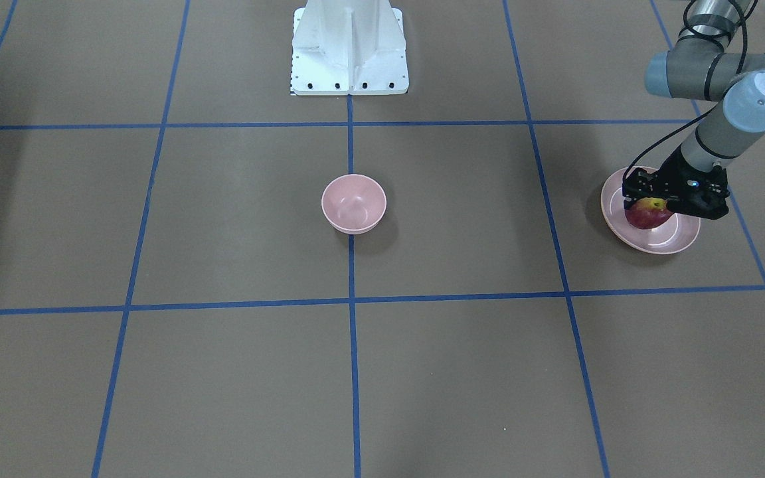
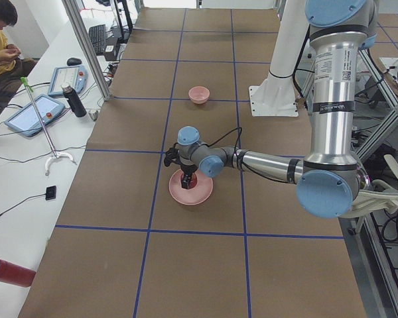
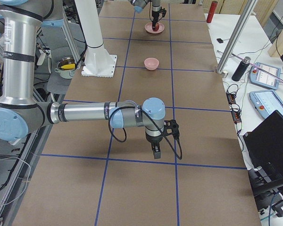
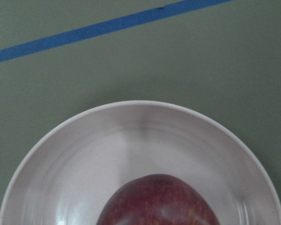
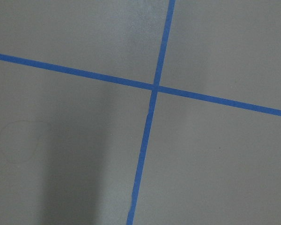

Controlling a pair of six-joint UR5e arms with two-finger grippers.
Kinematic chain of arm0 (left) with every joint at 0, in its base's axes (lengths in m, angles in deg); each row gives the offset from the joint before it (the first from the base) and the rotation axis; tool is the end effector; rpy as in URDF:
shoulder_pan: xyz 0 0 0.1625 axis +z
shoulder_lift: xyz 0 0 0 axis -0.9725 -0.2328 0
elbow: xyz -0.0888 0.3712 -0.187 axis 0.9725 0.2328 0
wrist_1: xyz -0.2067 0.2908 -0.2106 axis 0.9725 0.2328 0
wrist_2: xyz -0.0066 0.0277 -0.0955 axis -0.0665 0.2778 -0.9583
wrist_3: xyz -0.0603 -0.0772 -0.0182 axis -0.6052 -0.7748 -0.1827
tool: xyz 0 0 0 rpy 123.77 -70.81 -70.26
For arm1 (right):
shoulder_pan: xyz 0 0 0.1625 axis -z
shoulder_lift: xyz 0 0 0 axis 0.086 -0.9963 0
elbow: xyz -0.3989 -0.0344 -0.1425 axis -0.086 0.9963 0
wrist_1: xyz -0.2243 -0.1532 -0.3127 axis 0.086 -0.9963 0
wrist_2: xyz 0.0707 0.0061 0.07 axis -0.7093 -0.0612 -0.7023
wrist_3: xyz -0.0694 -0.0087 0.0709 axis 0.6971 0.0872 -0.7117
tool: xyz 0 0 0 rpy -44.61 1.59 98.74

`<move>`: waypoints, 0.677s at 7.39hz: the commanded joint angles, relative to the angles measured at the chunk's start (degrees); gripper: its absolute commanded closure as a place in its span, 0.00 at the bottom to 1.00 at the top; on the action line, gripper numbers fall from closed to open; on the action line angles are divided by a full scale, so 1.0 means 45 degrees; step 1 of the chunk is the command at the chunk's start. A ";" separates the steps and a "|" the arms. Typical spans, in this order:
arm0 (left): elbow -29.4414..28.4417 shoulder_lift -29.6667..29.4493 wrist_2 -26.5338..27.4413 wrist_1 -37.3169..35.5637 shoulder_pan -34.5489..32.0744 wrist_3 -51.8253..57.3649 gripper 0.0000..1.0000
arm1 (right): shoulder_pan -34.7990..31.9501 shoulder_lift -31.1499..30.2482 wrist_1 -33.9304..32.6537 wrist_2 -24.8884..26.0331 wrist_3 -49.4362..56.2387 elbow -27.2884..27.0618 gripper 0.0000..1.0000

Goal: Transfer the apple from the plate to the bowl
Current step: 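Lower the left gripper onto the red apple on the plate and grasp it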

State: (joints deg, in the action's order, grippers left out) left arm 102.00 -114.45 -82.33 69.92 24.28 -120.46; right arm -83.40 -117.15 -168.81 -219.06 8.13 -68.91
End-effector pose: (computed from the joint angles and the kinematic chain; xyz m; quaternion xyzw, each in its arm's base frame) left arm 0.2478 -0.4514 0.5767 0.0669 0.3743 0.1109 0.9182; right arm 0.0555 -0.4456 0.6139 0.0698 -0.3447 -0.0716 0.9334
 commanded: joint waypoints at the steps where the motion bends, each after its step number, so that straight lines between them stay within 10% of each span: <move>1: 0.0288 -0.0035 -0.0080 -0.0055 -0.0026 0.0024 0.39 | 0.0000 0.0000 -0.0004 0.0000 -0.0019 -0.0003 0.00; 5: 0.1715 -0.0887 -0.1019 -0.0814 -0.0320 -0.1060 0.43 | 0.0000 -0.0039 -0.0004 0.0000 -0.0019 -0.0003 0.00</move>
State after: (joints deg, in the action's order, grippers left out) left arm 108.57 -115.45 -86.83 67.84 22.84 -121.64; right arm -83.40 -117.20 -168.83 -219.06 8.05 -68.93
